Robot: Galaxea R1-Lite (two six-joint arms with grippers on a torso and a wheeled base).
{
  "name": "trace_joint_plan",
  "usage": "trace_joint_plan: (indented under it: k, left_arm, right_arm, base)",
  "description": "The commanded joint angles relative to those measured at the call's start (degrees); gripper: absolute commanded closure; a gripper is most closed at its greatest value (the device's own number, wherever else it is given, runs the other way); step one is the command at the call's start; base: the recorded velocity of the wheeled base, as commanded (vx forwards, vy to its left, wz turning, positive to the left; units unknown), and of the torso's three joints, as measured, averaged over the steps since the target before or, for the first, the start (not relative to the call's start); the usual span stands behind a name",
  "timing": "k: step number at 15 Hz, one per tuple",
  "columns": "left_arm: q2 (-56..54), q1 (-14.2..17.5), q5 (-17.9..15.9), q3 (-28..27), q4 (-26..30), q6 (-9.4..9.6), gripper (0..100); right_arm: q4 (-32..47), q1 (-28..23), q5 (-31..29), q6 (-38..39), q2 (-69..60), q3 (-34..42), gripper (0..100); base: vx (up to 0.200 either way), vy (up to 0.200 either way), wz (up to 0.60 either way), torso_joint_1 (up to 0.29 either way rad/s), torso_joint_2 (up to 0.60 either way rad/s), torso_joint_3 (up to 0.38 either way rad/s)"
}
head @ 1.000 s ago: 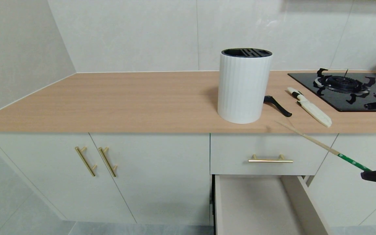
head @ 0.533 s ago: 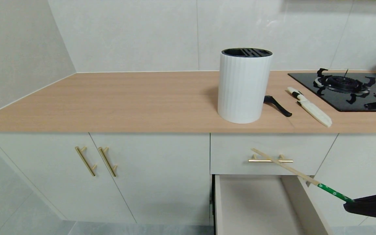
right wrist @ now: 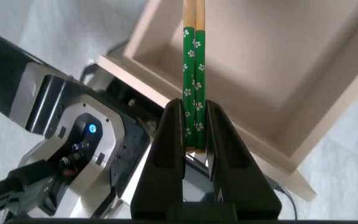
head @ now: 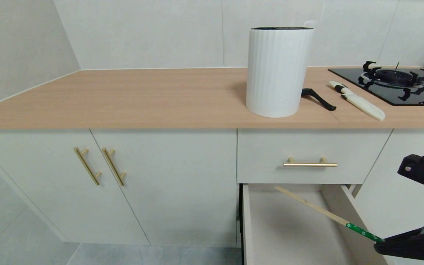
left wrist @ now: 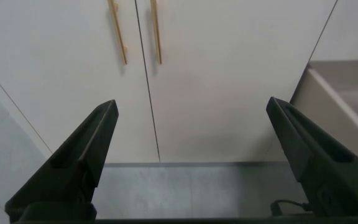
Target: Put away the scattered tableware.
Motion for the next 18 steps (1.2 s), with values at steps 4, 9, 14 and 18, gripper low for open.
trace_joint_plan:
  k: [4, 9, 14, 18]
  left_arm:
    - [0.0, 0.0, 0.0, 0.0, 0.0, 0.02, 0]
    - [0.0, 0.0, 0.0, 0.0, 0.0, 0.02, 0]
    - [0.0, 0.0, 0.0, 0.0, 0.0, 0.02, 0]
    - [0.0, 0.0, 0.0, 0.0, 0.0, 0.02, 0]
  right_arm:
    - [0.0, 0.0, 0.1, 0.1, 2.7, 0.2, 100]
    - [-3.3, 0.0, 0.0, 0.0, 4.6, 2.1, 100]
    - [-7.6, -0.3, -0.5, 0.7, 17.1, 2.1, 100]
    - [-20.7, -0.8, -2.2, 11.2, 31.2, 1.8, 100]
  base:
    - [0.000, 0.000, 0.00, -0.159, 0.46, 0.290]
    - [0.000, 0.000, 0.00, -0.036, 0.12, 0.069]
    - [0.000, 0.000, 0.00, 0.000, 0.00, 0.000]
    - [0.000, 0.000, 0.00, 0.000, 0.00, 0.000]
